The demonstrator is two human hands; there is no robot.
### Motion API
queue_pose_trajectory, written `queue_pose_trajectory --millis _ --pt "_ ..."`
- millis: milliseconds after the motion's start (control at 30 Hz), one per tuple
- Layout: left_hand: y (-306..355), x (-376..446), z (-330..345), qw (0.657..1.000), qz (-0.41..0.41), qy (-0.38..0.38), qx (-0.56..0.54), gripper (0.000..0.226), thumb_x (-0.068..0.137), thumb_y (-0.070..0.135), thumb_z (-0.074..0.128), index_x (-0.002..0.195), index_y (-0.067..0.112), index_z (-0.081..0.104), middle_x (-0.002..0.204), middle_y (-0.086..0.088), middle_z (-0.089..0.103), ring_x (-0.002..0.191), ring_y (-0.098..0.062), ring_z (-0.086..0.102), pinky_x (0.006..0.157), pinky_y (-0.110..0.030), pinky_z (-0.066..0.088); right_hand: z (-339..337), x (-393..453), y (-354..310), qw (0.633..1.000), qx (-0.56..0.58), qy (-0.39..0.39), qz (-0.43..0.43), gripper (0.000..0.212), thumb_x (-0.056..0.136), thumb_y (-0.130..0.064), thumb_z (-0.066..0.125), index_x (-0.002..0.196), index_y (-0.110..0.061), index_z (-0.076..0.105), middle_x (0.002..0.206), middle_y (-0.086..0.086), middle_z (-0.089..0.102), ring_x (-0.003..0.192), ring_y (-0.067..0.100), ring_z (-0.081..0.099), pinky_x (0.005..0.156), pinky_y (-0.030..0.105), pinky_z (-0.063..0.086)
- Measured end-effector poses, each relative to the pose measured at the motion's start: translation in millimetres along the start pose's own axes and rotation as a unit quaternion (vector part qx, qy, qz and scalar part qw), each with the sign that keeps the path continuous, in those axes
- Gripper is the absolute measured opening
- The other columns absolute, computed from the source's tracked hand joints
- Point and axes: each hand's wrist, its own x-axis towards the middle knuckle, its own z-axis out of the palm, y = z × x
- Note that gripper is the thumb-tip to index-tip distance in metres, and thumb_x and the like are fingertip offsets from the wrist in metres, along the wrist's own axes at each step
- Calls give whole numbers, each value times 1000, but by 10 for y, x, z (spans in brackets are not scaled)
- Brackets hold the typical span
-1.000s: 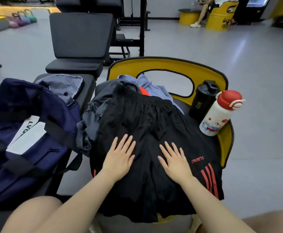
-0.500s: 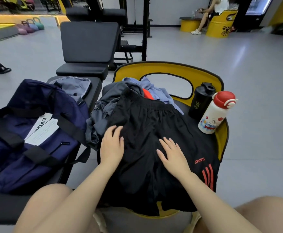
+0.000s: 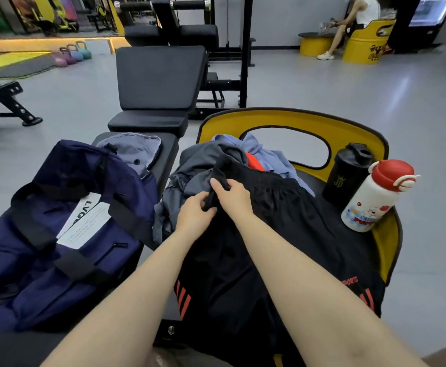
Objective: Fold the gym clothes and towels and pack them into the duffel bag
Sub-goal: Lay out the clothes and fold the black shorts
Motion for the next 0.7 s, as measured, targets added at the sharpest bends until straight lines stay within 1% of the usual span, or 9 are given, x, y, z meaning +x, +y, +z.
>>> queue_pose_trajectory --millis 100,167,200,300,433,500,567,633,700 --pt "97 -87 80 998 55 8 40 48 89 22 61 134 25 46 98 1 48 97 -20 54 72 -23 36 -55 34 -19 998 20 64 6 17 88 -31 58 85 -17 66 92 6 68 93 28 60 74 31 44" --pt "146 -146 111 998 65 9 10 53 86 24 65 134 27 43 95 3 47 89 -17 52 75 -26 39 -169 29 -2 994 45 96 -9 26 88 -20 56 62 -18 51 66 1 56 71 24 52 59 29 35" --pt "163 -171 122 998 57 0 -3 52 84 26 67 131 27 44 95 3 50 87 -16 53 77 -28 41 -246 22 8 992 61 106 -13 31 88 -17 55 59 -16 44 60 -1 48 63 20 45 53 28 31" --pt "250 -234 160 997 40 -53 41 51 84 33 66 129 27 44 96 4 52 97 -21 57 85 -34 46 -507 54 79 986 113 126 8 24 89 -14 53 66 -8 51 60 1 45 60 17 39 51 28 29" --pt "610 -284 369 994 65 -76 46 41 89 31 60 128 24 50 81 5 55 90 -20 58 78 -31 47 -883 173 262 983 122 119 68 25 92 -14 51 68 -13 47 63 1 42 57 14 36 51 27 28" --pt "809 -273 570 992 67 -101 17 37 90 27 59 126 19 54 92 -1 63 91 -18 59 75 -27 45 -1054 234 366 981 122 120 87 15 93 -15 50 79 -12 55 70 3 49 62 16 43 56 27 34" --pt "973 -244 781 992 52 -111 -11 38 91 24 58 128 16 53 109 -7 64 102 -21 59 76 -23 41 -1212 316 472 979 126 127 94 12 94 -14 50 88 -10 60 78 7 57 71 19 49 65 28 41" --pt "1103 -215 984 992 27 -112 -48 41 94 23 55 133 15 49 122 -8 60 113 -24 55 83 -24 41 -1361 426 576 979 124 128 100 17 94 -16 51 97 -8 65 93 11 65 85 24 58 79 35 49" --pt "1217 -202 1190 986 -10 -135 -95 49 97 21 51 143 16 37 135 -8 51 121 -25 50 94 -29 45 -1492 504 676 980 118 119 111 25 96 -20 48 108 -7 65 106 14 66 101 31 61 89 40 49"
